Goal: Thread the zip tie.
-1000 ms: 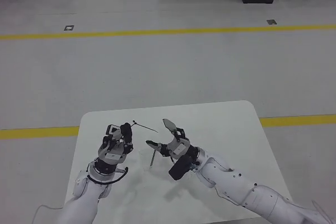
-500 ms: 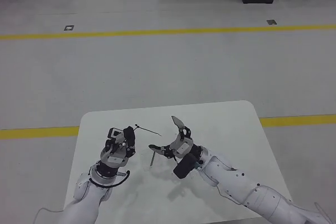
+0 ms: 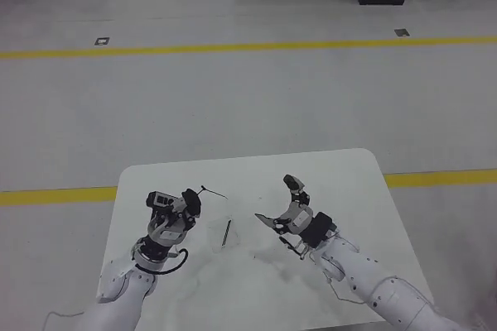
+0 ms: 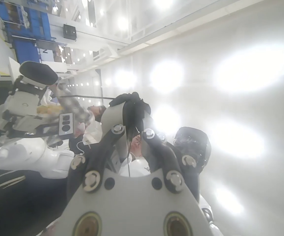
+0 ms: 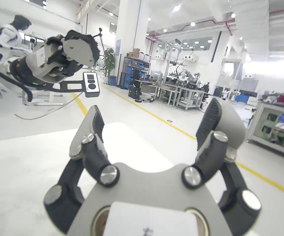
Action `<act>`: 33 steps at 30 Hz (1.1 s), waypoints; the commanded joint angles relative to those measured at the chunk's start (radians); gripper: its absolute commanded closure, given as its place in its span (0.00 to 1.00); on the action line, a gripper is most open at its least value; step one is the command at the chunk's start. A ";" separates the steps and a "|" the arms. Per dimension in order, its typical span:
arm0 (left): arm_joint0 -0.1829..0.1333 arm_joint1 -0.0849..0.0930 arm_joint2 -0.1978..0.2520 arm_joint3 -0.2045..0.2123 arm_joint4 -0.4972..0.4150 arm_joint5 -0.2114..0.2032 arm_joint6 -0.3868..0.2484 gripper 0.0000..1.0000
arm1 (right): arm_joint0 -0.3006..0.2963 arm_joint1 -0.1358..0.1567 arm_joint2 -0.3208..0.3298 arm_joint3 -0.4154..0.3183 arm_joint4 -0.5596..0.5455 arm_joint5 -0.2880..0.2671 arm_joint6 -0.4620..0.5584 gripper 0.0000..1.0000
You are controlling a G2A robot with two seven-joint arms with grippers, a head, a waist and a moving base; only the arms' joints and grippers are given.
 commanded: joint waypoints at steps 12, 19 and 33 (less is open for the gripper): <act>-0.008 -0.002 -0.022 0.014 0.107 0.000 0.060 1.00 | -0.020 -0.003 0.017 0.002 0.062 -0.032 0.018 0.00; 0.006 -0.031 -0.066 0.016 0.285 0.000 0.142 1.00 | -0.062 0.000 0.080 0.063 0.217 -0.178 0.008 0.00; 0.016 -0.058 -0.095 0.035 0.347 0.000 0.165 1.00 | -0.076 0.014 0.058 0.063 0.362 -0.178 0.039 0.00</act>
